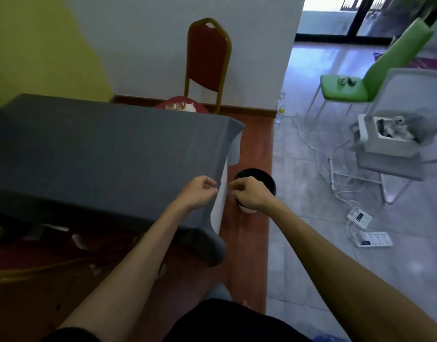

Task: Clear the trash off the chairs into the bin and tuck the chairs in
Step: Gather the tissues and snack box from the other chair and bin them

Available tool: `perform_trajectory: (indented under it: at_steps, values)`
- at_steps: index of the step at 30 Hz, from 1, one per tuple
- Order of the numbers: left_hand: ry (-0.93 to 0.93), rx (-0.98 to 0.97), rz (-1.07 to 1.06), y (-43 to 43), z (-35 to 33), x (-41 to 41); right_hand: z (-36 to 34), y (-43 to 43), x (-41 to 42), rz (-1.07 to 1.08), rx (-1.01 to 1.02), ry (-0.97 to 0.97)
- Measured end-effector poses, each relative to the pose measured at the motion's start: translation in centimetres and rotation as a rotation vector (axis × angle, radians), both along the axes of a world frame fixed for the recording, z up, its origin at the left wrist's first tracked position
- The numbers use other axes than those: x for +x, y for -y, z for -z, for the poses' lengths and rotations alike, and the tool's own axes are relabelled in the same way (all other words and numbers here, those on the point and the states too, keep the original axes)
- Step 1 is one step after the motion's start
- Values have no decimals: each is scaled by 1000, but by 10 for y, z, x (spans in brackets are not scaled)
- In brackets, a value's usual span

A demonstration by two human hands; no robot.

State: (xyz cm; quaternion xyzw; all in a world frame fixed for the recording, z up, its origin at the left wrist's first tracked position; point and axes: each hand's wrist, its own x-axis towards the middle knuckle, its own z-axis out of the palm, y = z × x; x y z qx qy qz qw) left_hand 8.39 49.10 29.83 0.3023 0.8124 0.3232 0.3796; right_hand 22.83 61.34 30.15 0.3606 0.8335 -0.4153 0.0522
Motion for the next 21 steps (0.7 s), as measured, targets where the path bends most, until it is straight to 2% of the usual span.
perform_trajectory:
  at_steps: [5,9,21]
  values:
    - [-2,-19,59,-61,5,15,3,-55,21,80,2,-49]
    - [26,-24,54,-107,12,11,9,-97,22,67,-4,-38]
    - [131,-44,-65,-281,60,-39,38,-288,-35,-7,-39,60]
